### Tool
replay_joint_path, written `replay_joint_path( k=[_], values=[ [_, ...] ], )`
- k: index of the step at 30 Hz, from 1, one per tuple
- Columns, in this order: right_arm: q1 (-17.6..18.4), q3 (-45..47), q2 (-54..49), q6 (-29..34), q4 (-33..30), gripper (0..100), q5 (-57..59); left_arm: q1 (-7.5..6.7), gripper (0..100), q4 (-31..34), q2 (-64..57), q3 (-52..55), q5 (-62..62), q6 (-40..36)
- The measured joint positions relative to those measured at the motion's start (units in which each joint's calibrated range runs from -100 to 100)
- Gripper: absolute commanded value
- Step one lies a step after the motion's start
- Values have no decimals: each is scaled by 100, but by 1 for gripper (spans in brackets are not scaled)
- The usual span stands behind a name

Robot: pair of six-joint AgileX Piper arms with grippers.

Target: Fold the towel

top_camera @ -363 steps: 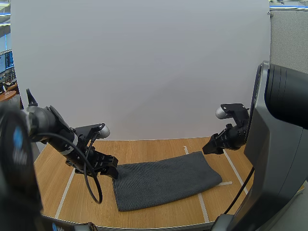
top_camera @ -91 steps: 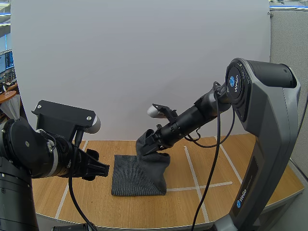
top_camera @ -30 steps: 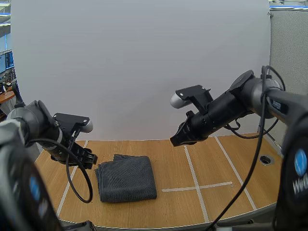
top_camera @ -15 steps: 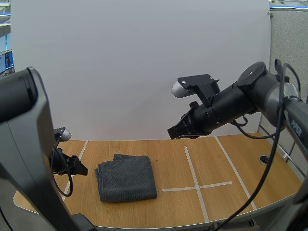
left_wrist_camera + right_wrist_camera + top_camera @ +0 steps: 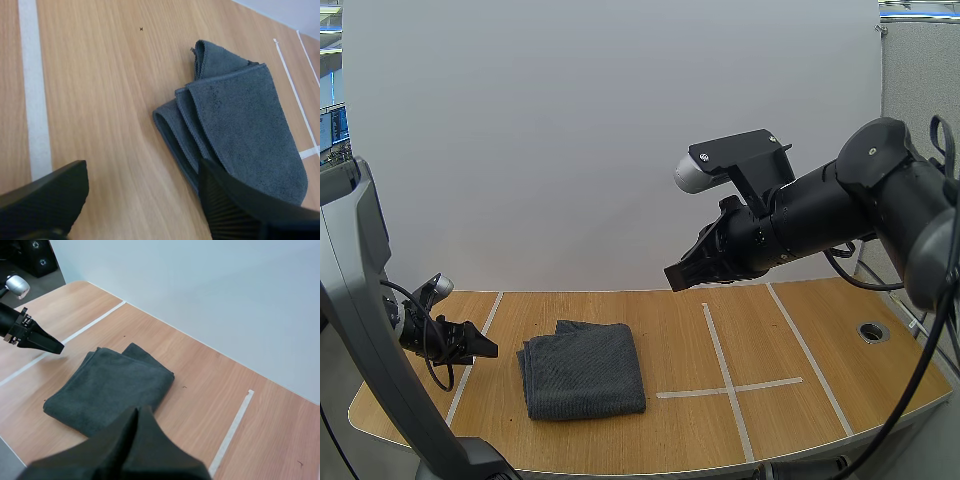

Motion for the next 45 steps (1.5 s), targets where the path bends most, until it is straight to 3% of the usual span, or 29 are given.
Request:
replay_joint_path(
  k=[7, 10, 12, 18, 32, 43, 45],
  values=[
    [0, 0, -282, 73, -251, 0, 0, -29, 100, -10, 374, -61, 0, 0],
    [10, 0, -352, 115, -413, 0, 0, -174, 100, -52, 425, -76, 0, 0],
    [144, 0, -352, 160, -517, 0, 0, -381, 100, -248, 425, -76, 0, -65],
    [463, 1, -352, 408, -652, 0, 0, -569, 100, -513, 429, -76, 0, -105],
    [553, 1, -352, 541, -854, 0, 0, -608, 100, -1060, 1125, -92, 106, -117],
    [553, 1, -352, 541, -868, 0, 0, -1028, 99, -1232, 1285, -123, 147, -232],
    [553, 1, -352, 541, -868, 0, 0, -1037, 90, -1242, 1285, -123, 147, -241]
  ],
)
